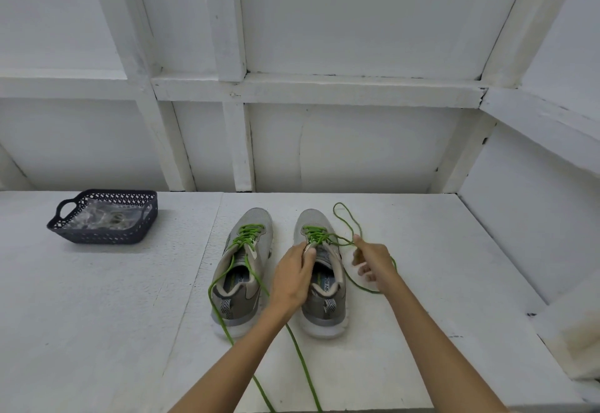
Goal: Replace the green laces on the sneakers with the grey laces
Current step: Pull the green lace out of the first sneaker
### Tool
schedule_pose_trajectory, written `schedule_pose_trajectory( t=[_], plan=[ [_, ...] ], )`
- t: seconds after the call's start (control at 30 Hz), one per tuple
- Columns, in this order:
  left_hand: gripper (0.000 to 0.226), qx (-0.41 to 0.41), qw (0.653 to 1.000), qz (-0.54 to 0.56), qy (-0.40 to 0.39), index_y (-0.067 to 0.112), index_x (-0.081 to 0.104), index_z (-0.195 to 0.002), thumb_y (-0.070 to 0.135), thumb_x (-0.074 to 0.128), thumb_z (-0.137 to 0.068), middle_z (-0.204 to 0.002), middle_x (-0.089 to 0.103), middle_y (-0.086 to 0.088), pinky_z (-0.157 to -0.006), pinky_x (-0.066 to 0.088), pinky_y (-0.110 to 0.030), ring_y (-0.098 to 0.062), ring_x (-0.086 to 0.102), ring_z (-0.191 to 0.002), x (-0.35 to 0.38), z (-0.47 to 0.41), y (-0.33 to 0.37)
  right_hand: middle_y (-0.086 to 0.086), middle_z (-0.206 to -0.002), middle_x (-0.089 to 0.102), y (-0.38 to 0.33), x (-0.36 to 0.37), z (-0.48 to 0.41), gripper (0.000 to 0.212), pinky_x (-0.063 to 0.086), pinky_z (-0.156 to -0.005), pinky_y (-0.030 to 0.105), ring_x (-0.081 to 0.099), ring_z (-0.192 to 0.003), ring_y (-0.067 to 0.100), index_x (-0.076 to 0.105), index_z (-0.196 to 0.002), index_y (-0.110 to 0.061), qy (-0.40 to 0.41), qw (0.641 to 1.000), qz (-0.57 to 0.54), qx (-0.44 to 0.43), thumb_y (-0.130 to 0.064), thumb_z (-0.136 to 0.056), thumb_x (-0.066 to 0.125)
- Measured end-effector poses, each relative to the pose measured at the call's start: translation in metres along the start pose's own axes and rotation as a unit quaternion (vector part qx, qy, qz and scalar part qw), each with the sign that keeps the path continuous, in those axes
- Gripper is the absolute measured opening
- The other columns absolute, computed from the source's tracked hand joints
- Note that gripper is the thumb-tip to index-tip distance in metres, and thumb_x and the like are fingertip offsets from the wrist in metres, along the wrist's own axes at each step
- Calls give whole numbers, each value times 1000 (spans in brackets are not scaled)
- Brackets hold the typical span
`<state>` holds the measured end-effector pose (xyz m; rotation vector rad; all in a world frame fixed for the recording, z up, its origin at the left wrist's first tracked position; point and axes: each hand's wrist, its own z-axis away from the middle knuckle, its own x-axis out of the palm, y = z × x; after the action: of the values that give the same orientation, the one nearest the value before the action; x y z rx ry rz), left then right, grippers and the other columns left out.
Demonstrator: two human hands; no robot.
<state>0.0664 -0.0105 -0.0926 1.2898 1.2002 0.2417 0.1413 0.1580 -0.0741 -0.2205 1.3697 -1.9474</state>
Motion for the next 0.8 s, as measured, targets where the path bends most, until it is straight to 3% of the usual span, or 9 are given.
schedule_pose_trajectory(
  t=[0.07,0.13,0.23,0.3,0.37,0.5,0.67,0.8],
  plan=[
    [37,-20,1000,-6,-4,23,61,-96,41,29,-103,-91,61,4,-77,41,-32,-17,57,-93,-5,-8,-2,6,-50,57,6,-8,2,68,33,-44,22,44,-39,15,65,-62,-4,-49,990,130,14,-65,-88,51],
    [35,-40,998,-49,-8,19,62,-95,36,32,-104,-94,63,-3,-79,44,-37,-23,59,-94,-10,-22,-3,4,-51,59,11,-8,6,79,40,-52,25,52,-47,17,66,-61,-5,-48,971,235,-9,-75,-85,42],
    [24,-70,994,-65,-45,16,66,-110,24,45,-100,-107,66,-2,-82,48,-33,-21,61,-99,-18,-42,0,3,-73,66,10,-2,9,65,42,-63,30,60,-69,21,65,-79,-9,53,947,301,-98,-68,-90,42],
    [20,-81,991,-71,-76,16,67,-109,21,51,-97,-106,67,-3,-79,46,-30,-21,62,-99,-24,-52,4,0,-83,62,2,4,13,43,42,-66,31,58,-79,20,60,-90,-16,75,946,265,-170,-57,-93,47],
    [18,-83,989,-77,-90,15,69,-104,23,56,-95,-101,70,-6,-74,45,-27,-21,64,-96,-27,-59,4,-4,-87,62,-7,10,17,35,44,-68,31,59,-82,16,62,-94,-18,36,957,192,-214,-52,-92,54],
    [21,-99,987,-97,-85,13,73,-92,31,63,-92,-87,74,-6,-71,52,-30,-20,69,-83,-31,-69,7,-1,-98,71,-6,28,23,36,51,-79,29,64,-93,14,72,-103,-14,-56,963,134,-226,-46,-87,65],
    [13,-108,983,-90,-122,10,73,-88,22,71,-86,-83,75,-10,-69,59,-35,-24,72,-76,-35,-78,7,-8,-104,64,12,40,34,28,50,-88,32,60,-99,15,67,-118,-16,-53,964,118,-230,-23,-91,61],
    [9,-104,975,-82,-181,14,73,-94,17,70,-86,-84,74,-10,-63,59,-29,-19,70,-73,-43,-83,12,1,-132,59,15,42,33,43,46,-101,33,55,-119,17,52,-138,-12,-57,970,109,-211,-20,-96,54]
  ],
)
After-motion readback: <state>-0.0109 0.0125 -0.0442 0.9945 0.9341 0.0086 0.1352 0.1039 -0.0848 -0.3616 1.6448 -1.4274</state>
